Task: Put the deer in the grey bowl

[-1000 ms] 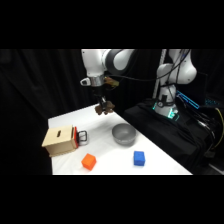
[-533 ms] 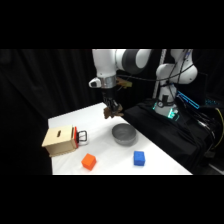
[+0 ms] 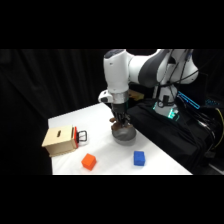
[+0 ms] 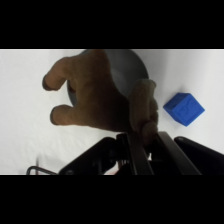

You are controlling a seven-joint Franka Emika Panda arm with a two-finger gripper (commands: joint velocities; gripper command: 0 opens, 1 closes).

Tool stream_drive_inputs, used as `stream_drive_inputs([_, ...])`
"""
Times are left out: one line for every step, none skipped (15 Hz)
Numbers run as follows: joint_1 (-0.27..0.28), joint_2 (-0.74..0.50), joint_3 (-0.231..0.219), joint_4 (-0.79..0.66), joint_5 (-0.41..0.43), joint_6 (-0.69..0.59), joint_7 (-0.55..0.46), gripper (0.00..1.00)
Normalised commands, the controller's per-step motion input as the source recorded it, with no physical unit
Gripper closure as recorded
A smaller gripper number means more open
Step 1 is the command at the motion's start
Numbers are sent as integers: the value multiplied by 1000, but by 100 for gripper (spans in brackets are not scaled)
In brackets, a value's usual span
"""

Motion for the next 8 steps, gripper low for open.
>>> stream_drive_inputs([-17,271,-31,38,-32,282,-76,50])
stream_drive_inputs([-34,273,-39,48,-1,258,-121,44])
stream_drive_inputs([-43,253,-45,51,-4,236,-129,34])
stream_drive_inputs([-51,225,-46,48,-6,222,-146,26])
stream_drive_inputs([-53,189,-41,48,-1,199,-162,17])
stream_drive_inputs([-51,149,-40,50,-9,165,-152,10])
stream_drive_inputs([-57,111,-42,57,-6,124,-157,3])
stream_drive_inputs([-66,77,-39,65,11,80,-171,0])
